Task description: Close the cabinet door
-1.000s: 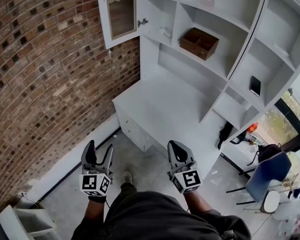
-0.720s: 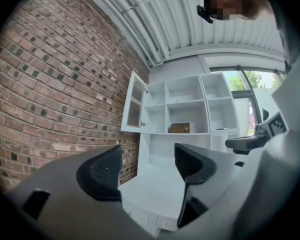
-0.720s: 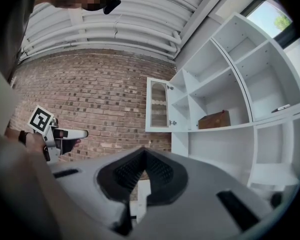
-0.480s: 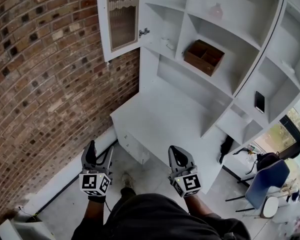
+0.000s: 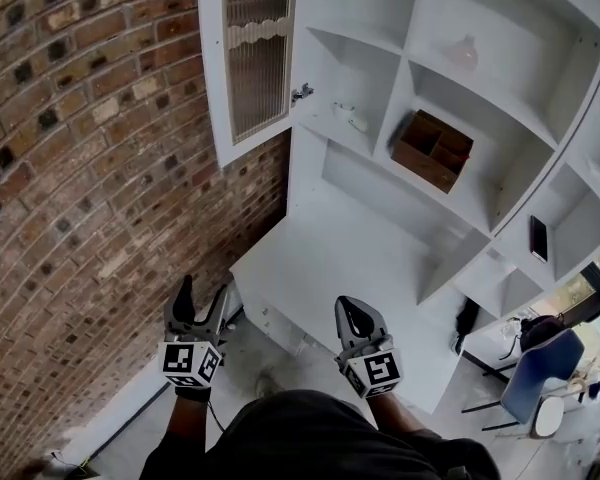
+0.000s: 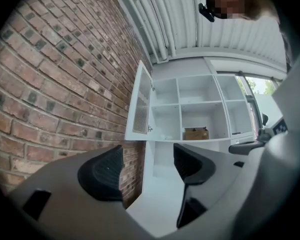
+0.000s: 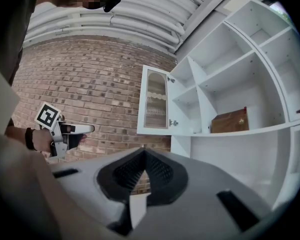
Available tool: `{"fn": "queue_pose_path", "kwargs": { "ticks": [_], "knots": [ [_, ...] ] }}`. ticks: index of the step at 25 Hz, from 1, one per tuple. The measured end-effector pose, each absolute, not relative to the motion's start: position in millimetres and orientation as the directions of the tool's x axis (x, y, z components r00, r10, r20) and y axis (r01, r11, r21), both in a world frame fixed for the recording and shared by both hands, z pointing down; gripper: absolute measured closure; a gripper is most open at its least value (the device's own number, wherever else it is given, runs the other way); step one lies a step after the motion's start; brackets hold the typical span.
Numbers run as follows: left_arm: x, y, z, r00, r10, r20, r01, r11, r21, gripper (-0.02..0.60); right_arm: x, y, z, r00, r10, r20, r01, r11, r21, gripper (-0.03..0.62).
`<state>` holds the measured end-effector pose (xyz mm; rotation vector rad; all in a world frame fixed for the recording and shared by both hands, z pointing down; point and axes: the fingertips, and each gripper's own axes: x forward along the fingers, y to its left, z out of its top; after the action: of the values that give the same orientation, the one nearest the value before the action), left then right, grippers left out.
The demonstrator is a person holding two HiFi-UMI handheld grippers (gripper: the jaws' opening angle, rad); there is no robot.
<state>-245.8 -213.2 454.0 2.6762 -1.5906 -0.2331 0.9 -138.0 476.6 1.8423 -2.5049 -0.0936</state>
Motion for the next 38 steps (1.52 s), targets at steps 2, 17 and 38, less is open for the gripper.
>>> {"fn": "queue_pose_path", "kwargs": {
  "ticks": [2,17,38],
  "knots": [
    [-249.1,-235.7,443.8,0.489,-0.861,-0.137,-0.861,-0.502,0.083,0.268,-7.2,-153.8,476.1,-0.288,-0.958,-0.011,-0.956,0.287,0.067,0.597],
    [-240.5,-360.8,329.1,0.516,-0.8,-0.306,-0.844,-0.537,-0.019,0.298,-11.2,-225.5,469.5,-0.332,-0.943,-0.029,-0.942,0.329,0.071,0.597],
    [-210.2,-480.1,195.3,0.464,-0.795,-0.39,-0.878,-0.471,-0.085,0.342,77.0,-224.2,471.0,-0.241,-0.97,-0.034,-0.97,0.239,0.037,0.597]
  ]
}}
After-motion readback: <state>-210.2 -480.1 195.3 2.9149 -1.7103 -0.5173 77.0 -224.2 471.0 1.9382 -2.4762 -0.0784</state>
